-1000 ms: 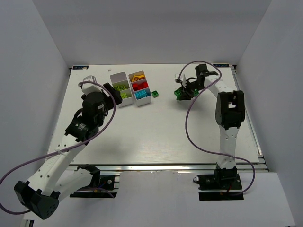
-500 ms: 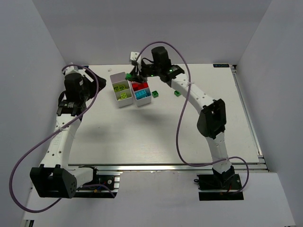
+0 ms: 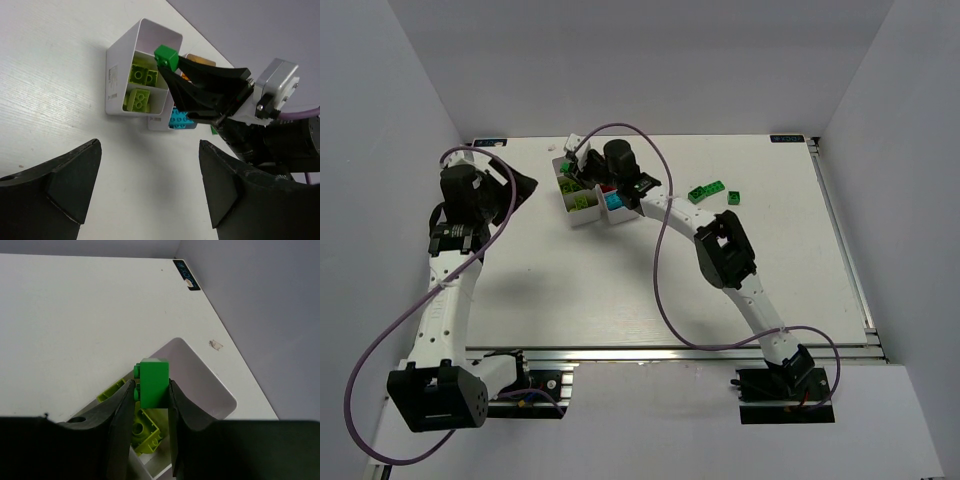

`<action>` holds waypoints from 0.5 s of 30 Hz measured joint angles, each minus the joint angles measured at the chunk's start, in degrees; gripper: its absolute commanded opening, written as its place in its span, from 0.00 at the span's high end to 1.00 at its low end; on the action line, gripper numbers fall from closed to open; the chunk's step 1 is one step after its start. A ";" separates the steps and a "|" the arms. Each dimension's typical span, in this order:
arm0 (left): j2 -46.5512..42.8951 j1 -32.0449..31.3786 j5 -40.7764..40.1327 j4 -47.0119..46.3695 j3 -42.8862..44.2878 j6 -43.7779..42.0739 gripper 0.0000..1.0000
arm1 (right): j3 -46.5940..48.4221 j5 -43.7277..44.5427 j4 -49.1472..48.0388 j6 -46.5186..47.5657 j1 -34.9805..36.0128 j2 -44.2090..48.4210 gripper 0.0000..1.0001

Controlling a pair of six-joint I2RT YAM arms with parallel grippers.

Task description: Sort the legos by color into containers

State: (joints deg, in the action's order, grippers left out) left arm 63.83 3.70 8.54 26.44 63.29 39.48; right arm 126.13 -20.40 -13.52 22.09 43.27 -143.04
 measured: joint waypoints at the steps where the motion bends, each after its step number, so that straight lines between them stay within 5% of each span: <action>1: -0.07 0.26 0.37 0.48 -0.22 -0.07 0.12 | 0.00 1.03 -0.85 0.00 0.17 -0.61 1.00; 15: -0.09 1.86 3.45 3.34 -0.61 -2.54 0.12 | 0.96 7.89 -7.74 1.31 0.26 -2.47 0.92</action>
State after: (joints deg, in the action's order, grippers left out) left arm 63.75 5.56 11.99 29.78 62.67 36.95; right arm 127.09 -12.51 -21.26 23.40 43.53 -145.51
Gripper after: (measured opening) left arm 0.881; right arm 0.345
